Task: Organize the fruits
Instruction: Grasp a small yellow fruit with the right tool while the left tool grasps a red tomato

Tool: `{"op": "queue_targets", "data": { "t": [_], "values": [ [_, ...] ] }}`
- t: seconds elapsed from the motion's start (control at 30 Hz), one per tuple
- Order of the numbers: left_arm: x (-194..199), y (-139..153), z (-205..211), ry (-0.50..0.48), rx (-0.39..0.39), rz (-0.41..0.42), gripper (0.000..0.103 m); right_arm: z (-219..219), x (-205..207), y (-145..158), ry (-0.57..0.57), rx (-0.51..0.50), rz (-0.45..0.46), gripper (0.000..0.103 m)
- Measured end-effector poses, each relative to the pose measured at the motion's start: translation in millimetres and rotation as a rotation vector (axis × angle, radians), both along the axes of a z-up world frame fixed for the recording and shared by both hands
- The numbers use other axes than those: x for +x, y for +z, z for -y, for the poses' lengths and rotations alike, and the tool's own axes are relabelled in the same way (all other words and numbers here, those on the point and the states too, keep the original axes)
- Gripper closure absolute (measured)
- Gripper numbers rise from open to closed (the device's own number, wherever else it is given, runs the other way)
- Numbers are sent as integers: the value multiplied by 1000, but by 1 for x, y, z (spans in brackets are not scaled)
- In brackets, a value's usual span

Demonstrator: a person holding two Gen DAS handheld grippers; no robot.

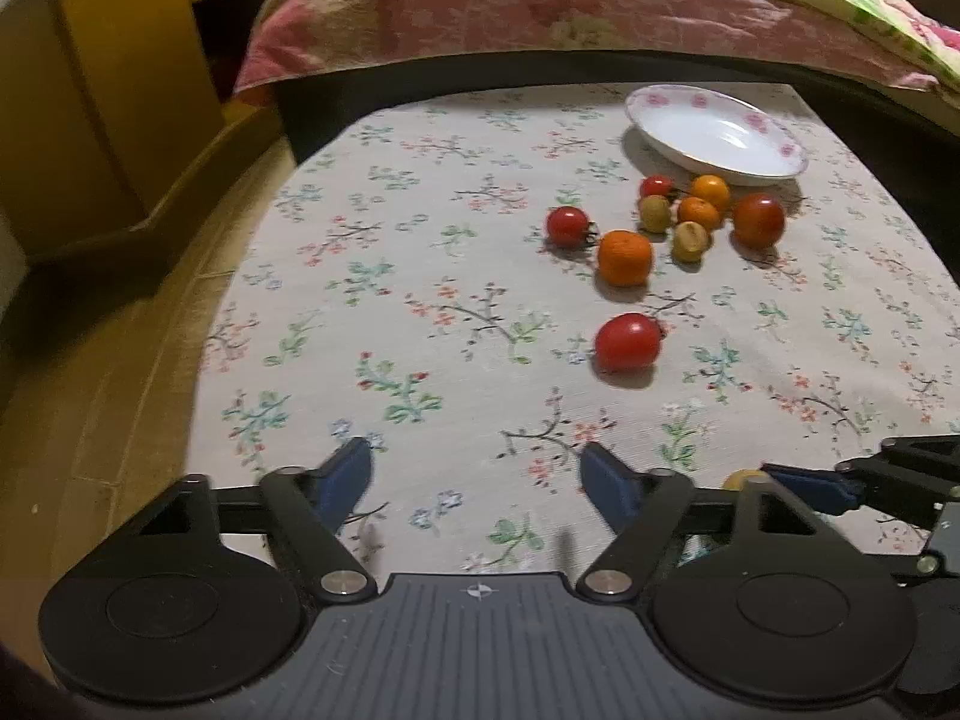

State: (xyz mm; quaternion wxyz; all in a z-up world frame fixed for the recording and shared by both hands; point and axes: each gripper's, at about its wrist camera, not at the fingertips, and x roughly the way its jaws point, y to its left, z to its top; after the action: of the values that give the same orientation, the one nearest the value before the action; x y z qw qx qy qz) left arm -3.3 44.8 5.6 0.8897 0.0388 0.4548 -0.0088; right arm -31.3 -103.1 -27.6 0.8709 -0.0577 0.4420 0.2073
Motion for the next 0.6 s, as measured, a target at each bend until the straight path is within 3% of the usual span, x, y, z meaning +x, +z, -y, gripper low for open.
{"op": "queue_targets", "data": {
  "t": [0.13,0.37,0.6],
  "values": [
    [9,1,10,-58,-31,-10,40,4,3,5,21,-7,0,80],
    [40,-3,36,-168,22,13,41,39,20,32,-41,-13,-7,80],
    [60,-20,56,-261,49,10,38,61,42,37,-51,30,-31,80]
  ]
}}
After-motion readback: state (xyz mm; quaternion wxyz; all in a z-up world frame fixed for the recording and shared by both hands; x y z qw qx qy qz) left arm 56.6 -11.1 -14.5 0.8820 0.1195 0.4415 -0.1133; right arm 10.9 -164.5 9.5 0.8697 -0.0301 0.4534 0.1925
